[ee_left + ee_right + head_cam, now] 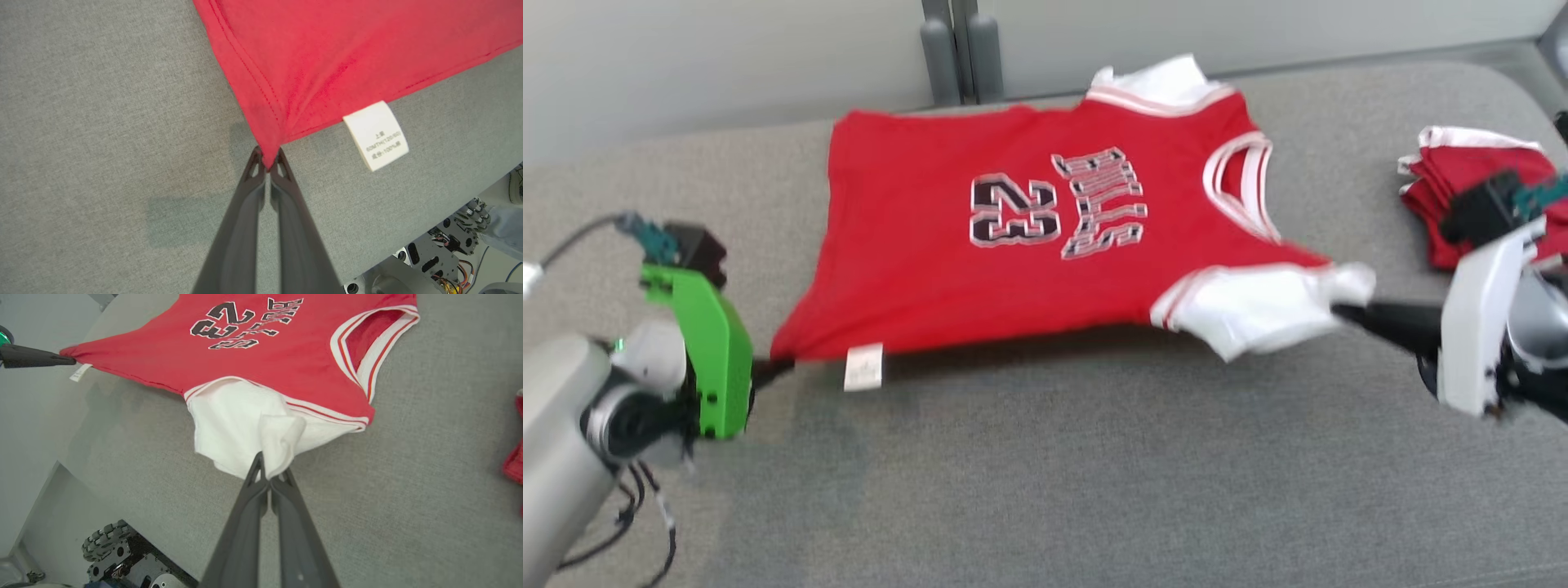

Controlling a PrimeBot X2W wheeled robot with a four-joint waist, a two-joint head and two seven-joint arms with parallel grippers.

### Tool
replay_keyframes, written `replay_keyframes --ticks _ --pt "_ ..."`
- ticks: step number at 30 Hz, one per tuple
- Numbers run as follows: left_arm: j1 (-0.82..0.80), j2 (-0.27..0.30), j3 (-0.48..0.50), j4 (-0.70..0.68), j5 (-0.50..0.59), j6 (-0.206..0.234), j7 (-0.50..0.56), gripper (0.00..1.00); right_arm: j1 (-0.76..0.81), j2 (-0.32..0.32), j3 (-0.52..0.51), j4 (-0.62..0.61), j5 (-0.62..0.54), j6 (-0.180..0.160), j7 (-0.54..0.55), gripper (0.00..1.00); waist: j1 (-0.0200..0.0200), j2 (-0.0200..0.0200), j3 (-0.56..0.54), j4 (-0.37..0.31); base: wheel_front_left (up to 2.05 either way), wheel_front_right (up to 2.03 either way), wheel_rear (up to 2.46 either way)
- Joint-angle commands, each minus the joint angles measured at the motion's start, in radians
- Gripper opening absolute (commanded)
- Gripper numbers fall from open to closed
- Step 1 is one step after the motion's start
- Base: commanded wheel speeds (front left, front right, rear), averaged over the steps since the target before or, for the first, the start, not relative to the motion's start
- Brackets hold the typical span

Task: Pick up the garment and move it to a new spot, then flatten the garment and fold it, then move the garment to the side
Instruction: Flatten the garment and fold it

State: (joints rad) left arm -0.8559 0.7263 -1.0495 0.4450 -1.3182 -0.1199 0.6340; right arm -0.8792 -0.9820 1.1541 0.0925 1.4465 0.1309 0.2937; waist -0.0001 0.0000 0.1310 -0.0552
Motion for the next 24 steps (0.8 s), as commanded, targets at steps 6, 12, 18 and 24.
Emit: replay_keyframes --ticks 6,12,18,24 --pt "0.169 0.118 -0.028 -0.199 -0.081 0.081 0.058 0.0 0.153 -0.159 0.059 -0.162 0.052 0.0 0.114 0.0 0.0001 0.0 -0.109 -0.024 0.0 0.0 0.0" --pt "0.247 0.212 -0.048 -0.388 -0.145 0.164 0.133 0.0 0.218 -0.247 0.073 -0.291 0.081 0.0 0.167 0.0 0.0001 0.0 -0.095 -0.02 0.0 0.0 0.0" --pt "0.171 0.222 -0.026 -0.471 -0.165 0.226 0.214 0.0 0.146 -0.26 0.035 -0.32 0.152 0.0 0.255 0.0 0.0001 0.0 -0.004 -0.002 0.0 0.0 0.0" --pt "0.057 0.176 -0.011 -0.415 -0.175 0.26 0.319 0.0 0.041 -0.209 0.004 -0.236 0.199 0.0 0.342 0.0 0.0001 0.0 0.088 0.011 0.0 0.0 0.0"
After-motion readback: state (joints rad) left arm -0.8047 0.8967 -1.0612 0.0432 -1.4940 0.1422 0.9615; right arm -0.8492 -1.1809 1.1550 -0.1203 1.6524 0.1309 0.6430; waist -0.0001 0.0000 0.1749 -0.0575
